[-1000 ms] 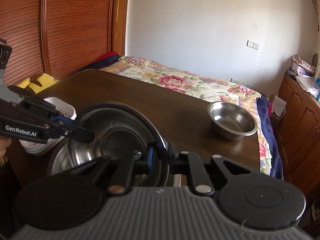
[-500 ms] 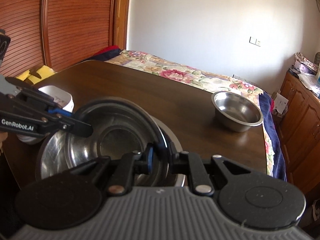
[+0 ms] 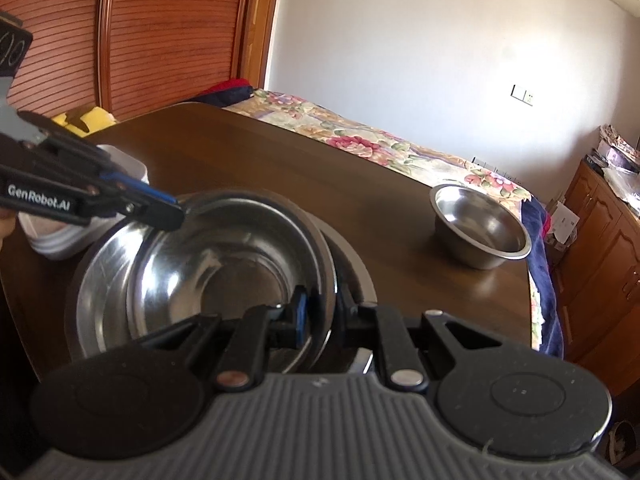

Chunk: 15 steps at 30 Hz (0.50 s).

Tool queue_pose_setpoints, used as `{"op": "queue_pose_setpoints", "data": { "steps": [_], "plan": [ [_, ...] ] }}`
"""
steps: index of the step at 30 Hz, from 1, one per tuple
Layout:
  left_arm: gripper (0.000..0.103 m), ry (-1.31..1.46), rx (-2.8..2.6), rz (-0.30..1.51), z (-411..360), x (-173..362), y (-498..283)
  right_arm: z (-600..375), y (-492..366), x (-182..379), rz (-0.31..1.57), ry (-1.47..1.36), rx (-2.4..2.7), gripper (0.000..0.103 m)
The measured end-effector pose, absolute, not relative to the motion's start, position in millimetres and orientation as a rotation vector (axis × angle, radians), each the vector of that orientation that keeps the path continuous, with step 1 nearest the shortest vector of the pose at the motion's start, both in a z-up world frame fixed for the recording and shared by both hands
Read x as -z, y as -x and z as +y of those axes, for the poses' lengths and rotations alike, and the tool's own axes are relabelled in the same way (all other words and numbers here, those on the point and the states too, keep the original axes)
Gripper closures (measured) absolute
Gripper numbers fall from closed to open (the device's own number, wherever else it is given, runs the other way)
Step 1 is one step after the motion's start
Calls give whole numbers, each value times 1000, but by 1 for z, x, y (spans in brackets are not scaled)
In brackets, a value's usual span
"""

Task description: Organize plates and bowls

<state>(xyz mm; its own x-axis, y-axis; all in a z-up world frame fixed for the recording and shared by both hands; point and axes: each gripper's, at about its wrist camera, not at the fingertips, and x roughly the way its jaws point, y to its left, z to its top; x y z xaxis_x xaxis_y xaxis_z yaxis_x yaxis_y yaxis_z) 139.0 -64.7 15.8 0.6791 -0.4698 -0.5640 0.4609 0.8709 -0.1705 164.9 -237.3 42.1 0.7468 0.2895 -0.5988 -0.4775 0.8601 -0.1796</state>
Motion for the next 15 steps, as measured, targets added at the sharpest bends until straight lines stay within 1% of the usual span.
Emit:
{"op": "queue_pose_setpoints", "data": {
  "steps": [15],
  "plan": [
    [95,8,515,625,-65,-15,-137,-242,-166,-45,575,314,-428,87]
  ]
}}
